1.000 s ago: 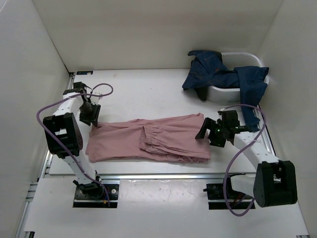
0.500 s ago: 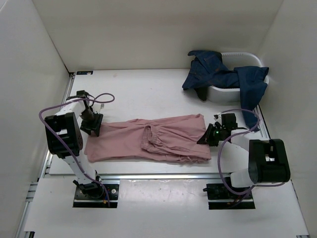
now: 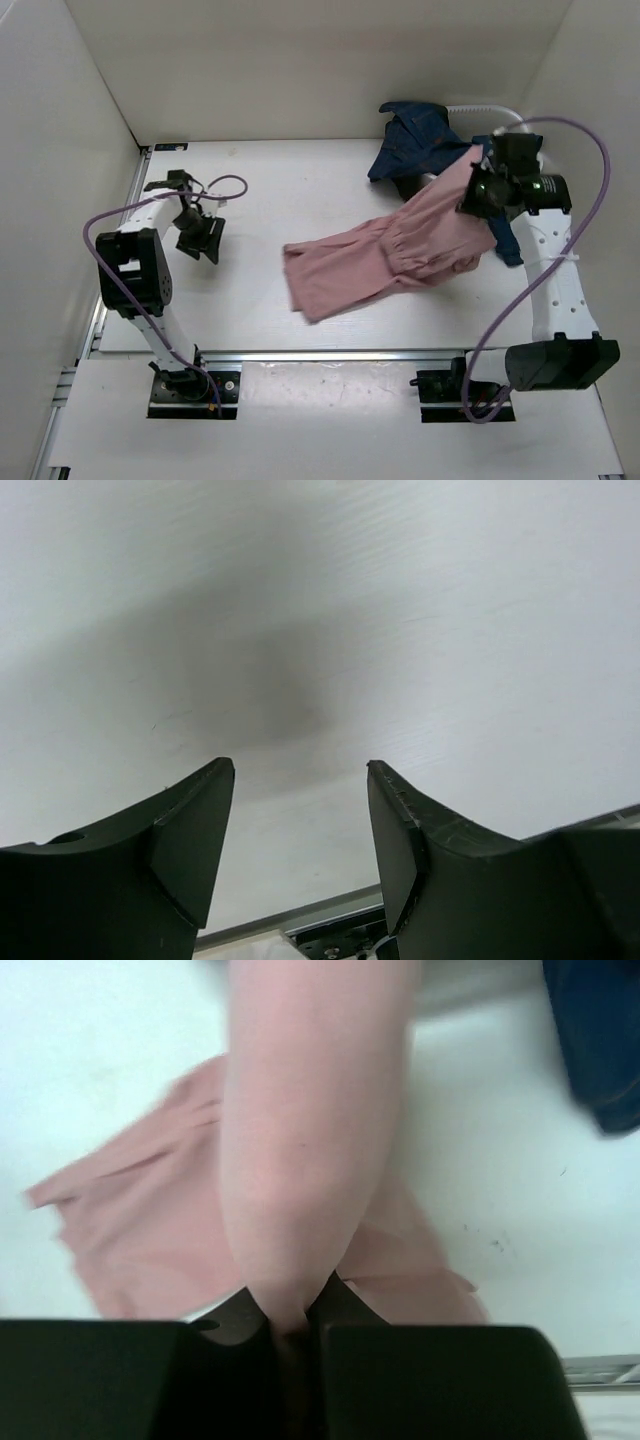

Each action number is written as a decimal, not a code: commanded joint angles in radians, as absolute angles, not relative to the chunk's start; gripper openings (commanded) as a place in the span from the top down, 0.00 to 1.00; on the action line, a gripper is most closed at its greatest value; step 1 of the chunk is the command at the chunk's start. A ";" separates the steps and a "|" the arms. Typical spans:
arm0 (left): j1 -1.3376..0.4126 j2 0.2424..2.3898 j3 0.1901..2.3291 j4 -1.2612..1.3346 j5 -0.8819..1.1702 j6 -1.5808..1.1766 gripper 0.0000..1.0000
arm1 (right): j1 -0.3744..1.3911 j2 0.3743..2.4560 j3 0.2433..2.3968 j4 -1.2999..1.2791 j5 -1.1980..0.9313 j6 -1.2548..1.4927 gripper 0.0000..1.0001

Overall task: Fold and stack the trousers
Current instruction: Fold the trousers

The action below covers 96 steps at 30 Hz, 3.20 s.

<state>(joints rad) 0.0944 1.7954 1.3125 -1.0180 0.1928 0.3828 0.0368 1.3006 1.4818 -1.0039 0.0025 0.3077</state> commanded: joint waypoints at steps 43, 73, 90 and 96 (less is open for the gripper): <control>-0.585 1.894 1.718 -1.103 0.434 0.480 0.23 | 0.138 1.350 0.944 -0.599 0.051 0.588 0.33; -0.424 1.641 1.131 -0.762 0.115 0.471 0.21 | 0.434 1.644 0.955 -0.405 -0.238 0.710 0.26; -0.006 1.494 1.276 -0.839 0.152 0.514 0.17 | 0.467 1.507 1.029 -0.648 -0.154 0.833 0.04; 0.101 1.413 1.413 -0.966 0.108 0.430 0.06 | 0.301 1.393 1.394 -1.001 -0.011 0.611 0.01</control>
